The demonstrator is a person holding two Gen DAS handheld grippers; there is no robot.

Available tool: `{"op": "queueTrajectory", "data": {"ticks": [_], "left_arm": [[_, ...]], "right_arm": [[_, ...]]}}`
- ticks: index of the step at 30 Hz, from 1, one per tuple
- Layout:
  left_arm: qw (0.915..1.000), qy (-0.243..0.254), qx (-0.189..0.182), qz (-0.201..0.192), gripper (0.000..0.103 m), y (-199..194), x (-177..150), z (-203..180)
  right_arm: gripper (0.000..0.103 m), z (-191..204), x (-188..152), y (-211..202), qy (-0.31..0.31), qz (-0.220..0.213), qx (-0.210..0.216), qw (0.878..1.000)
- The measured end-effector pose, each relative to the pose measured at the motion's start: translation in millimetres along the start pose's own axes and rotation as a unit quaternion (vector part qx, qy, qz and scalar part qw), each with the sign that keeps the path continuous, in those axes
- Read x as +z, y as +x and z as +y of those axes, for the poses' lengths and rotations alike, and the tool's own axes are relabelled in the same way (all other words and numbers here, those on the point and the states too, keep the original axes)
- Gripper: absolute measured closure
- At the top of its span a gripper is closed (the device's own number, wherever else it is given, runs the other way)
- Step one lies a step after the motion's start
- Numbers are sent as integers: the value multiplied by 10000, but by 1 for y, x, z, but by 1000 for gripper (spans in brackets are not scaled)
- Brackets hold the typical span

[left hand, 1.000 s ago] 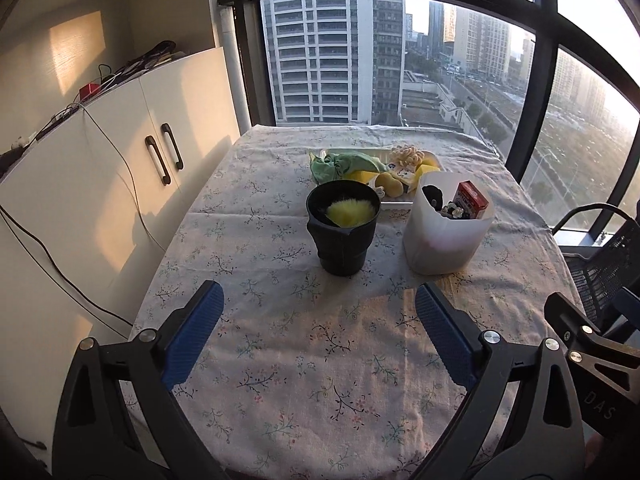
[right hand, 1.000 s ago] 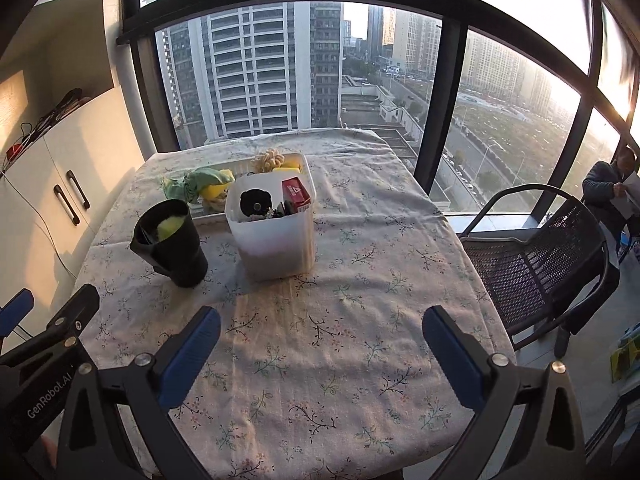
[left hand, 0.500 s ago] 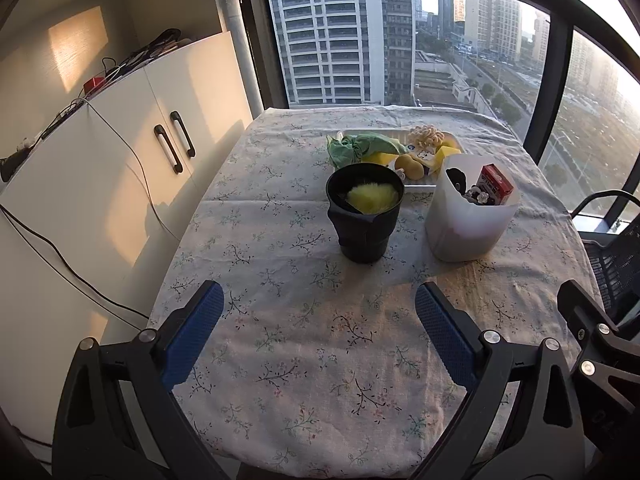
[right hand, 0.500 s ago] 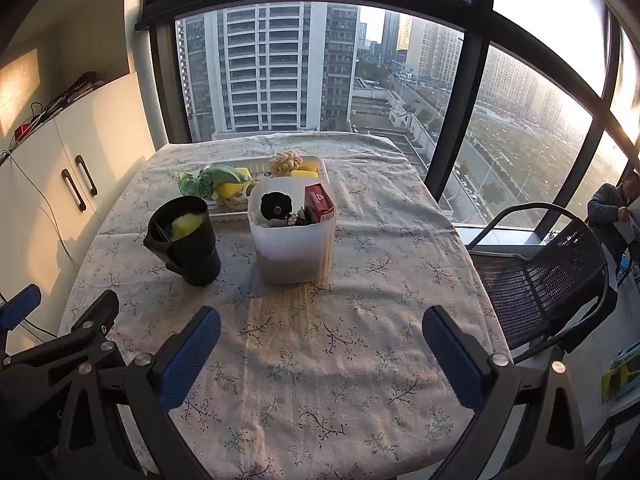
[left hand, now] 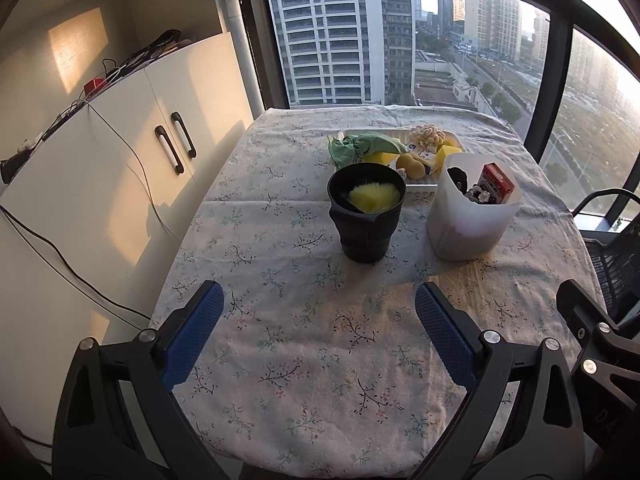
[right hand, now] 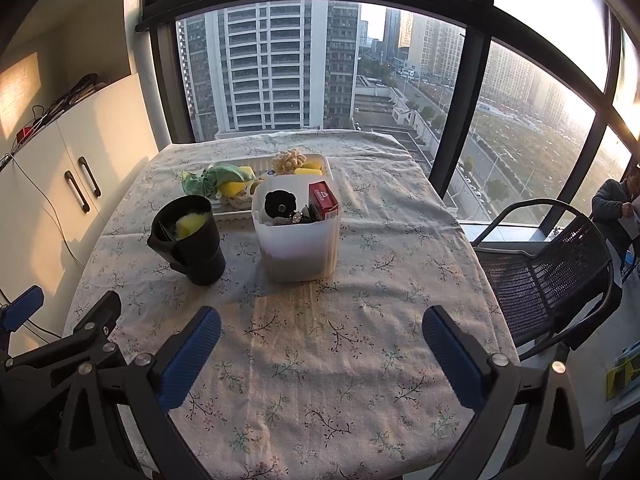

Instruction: Organize soft objects

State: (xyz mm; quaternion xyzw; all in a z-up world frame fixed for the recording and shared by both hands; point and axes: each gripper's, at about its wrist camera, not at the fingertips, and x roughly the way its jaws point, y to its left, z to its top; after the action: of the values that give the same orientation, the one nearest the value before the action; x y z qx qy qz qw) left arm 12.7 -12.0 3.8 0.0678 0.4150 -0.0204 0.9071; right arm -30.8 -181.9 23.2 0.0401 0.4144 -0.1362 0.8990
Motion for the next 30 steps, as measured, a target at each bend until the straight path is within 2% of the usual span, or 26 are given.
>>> {"op": "queueTrajectory", "data": {"ticks": [30], "left_arm": [[10000, -6, -10, 6, 5, -3, 0, 1]], "right_arm": [[0, 0, 1, 0, 29, -6, 32, 10000]]}}
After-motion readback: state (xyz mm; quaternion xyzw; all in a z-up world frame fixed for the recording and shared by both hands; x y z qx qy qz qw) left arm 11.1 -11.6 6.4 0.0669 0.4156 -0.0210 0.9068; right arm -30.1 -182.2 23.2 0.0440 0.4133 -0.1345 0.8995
